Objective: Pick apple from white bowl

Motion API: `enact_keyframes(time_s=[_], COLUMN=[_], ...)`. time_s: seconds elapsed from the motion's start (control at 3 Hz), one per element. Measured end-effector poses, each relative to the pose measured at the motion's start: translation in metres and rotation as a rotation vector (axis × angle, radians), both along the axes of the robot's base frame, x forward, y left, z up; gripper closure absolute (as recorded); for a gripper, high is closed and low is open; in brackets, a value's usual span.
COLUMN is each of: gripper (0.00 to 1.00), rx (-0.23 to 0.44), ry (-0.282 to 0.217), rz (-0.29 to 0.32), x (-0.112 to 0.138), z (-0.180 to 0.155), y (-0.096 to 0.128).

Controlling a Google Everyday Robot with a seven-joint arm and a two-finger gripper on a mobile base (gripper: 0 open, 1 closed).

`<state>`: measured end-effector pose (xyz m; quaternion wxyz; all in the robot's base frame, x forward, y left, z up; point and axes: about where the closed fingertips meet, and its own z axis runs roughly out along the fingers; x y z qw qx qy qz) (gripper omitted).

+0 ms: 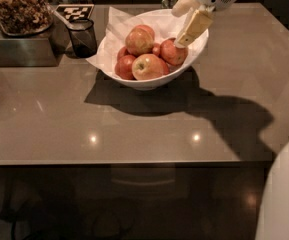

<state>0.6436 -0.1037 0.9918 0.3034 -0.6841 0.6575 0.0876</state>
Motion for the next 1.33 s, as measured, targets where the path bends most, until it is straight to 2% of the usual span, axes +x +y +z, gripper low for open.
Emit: enact_keyframes(time_s=[0.33, 1.33], gripper=[0.35, 0.35], rx=[0.010, -0.071], ry=[0.034, 0.158], rz=[0.023, 0.062], x=[0.012, 0.032], z=[-0.019, -0.077], y=[0.008, 0.020])
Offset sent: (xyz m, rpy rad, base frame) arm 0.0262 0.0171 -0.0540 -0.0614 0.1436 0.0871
